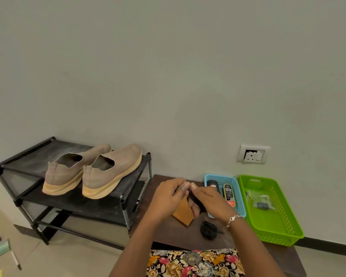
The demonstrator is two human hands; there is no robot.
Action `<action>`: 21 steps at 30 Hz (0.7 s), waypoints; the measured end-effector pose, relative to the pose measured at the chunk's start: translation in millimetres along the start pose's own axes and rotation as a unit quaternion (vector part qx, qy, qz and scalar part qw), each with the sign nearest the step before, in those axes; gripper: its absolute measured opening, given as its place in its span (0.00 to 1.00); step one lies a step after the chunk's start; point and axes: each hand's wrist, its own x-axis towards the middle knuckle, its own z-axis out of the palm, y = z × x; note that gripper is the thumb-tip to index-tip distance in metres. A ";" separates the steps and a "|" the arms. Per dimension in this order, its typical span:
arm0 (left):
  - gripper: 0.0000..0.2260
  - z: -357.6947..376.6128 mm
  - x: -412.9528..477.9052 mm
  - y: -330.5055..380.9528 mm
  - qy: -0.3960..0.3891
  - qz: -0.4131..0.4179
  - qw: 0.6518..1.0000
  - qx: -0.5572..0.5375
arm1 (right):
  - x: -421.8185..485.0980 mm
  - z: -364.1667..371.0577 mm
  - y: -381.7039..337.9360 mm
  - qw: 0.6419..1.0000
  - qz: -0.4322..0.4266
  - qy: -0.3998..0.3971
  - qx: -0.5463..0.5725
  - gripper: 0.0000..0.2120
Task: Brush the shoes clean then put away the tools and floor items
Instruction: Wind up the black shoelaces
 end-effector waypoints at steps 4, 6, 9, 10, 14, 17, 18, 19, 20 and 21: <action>0.16 4.4 -2.7 -2.7 0.009 -0.021 0.997 -0.076 | -8.3 -2.0 -10.8 0.943 0.092 -0.048 0.315 0.20; 0.14 9.2 -5.1 -5.0 0.016 -0.026 0.996 -0.085 | -8.6 -3.0 -15.7 0.875 0.113 -0.051 0.468 0.19; 0.14 14.9 -9.8 -9.5 0.028 -0.027 0.998 -0.052 | -5.7 -3.4 -18.8 0.788 0.064 0.011 0.612 0.19; 0.14 15.5 -11.7 -9.3 0.028 -0.029 0.998 -0.039 | -4.4 -3.1 -19.4 0.774 0.034 0.039 0.631 0.19; 0.13 18.4 -18.1 -8.8 0.001 -0.018 1.000 0.020 | 1.6 1.4 -12.4 0.812 -0.058 0.125 0.568 0.16; 0.13 18.3 -19.3 -8.1 -0.018 0.007 0.997 0.077 | 5.8 5.5 -1.9 0.918 -0.076 0.191 0.338 0.15; 0.14 18.1 -19.0 -8.3 -0.017 0.016 0.995 0.092 | 6.4 5.9 0.4 0.946 -0.077 0.197 0.247 0.15; 0.15 17.1 -18.6 -7.7 -0.012 0.030 0.994 0.107 | 6.8 5.7 2.2 0.966 -0.075 0.191 0.155 0.15; 0.16 16.0 -18.0 -6.7 -0.003 0.045 0.992 0.119 | 6.8 5.4 3.2 0.980 -0.070 0.173 0.068 0.16; 0.16 15.3 -17.7 -6.1 0.008 0.061 0.990 0.125 | 6.2 5.7 4.6 0.986 -0.066 0.151 -0.013 0.17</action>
